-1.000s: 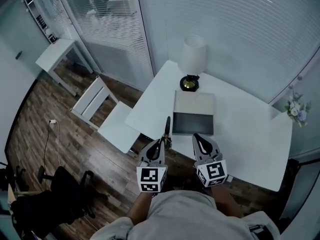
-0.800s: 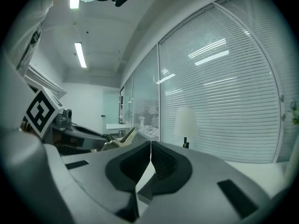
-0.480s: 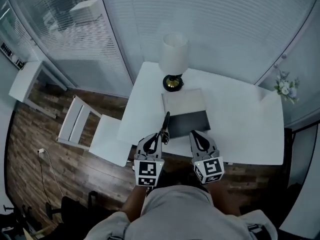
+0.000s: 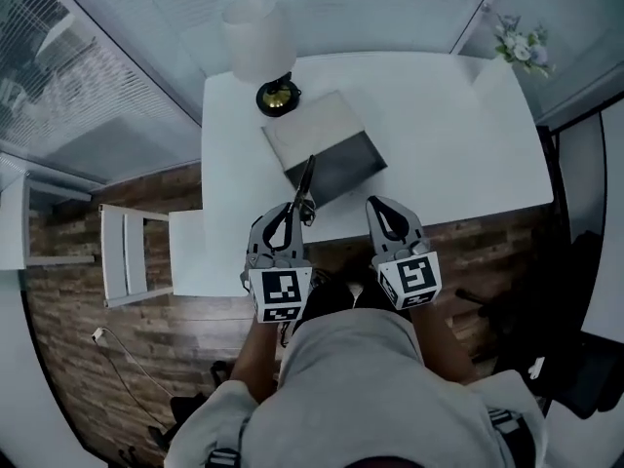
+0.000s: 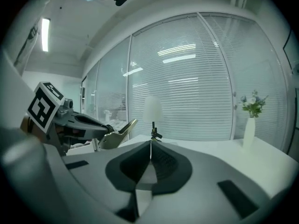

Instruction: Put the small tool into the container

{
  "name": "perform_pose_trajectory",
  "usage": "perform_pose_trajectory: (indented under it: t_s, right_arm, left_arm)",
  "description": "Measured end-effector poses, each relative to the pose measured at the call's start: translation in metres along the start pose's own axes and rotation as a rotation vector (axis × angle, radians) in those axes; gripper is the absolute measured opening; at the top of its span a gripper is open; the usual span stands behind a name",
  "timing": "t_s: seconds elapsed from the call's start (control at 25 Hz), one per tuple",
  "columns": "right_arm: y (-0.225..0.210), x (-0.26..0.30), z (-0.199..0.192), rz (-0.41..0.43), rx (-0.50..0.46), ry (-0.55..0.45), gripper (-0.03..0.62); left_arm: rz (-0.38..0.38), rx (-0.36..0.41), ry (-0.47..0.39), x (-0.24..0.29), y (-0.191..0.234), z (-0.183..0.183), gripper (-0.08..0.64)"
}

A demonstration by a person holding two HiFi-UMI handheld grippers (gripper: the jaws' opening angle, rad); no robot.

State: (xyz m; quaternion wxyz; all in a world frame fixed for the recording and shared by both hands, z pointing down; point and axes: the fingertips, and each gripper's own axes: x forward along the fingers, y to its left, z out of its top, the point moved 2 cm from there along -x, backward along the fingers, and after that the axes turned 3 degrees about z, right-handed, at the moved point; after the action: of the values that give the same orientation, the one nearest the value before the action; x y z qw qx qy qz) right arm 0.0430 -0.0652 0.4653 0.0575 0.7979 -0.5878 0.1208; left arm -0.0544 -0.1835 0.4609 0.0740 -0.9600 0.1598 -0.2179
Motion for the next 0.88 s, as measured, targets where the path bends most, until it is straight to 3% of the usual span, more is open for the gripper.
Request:
perform_pose_trajectory:
  t_s: [0.36,0.88]
  right_arm:
    - [-0.018,-0.015,-0.032,-0.095,0.049,0.039,0.026]
    - [-0.047,0.005,-0.048,-0.109,0.110,0.062,0.026]
  left_arm:
    - [-0.111,0.169,0.007,0.029,-0.033,-0.005,0.026]
    - [-0.148,0.444,0.060,0.076,-0.041,-0.009,0.026]
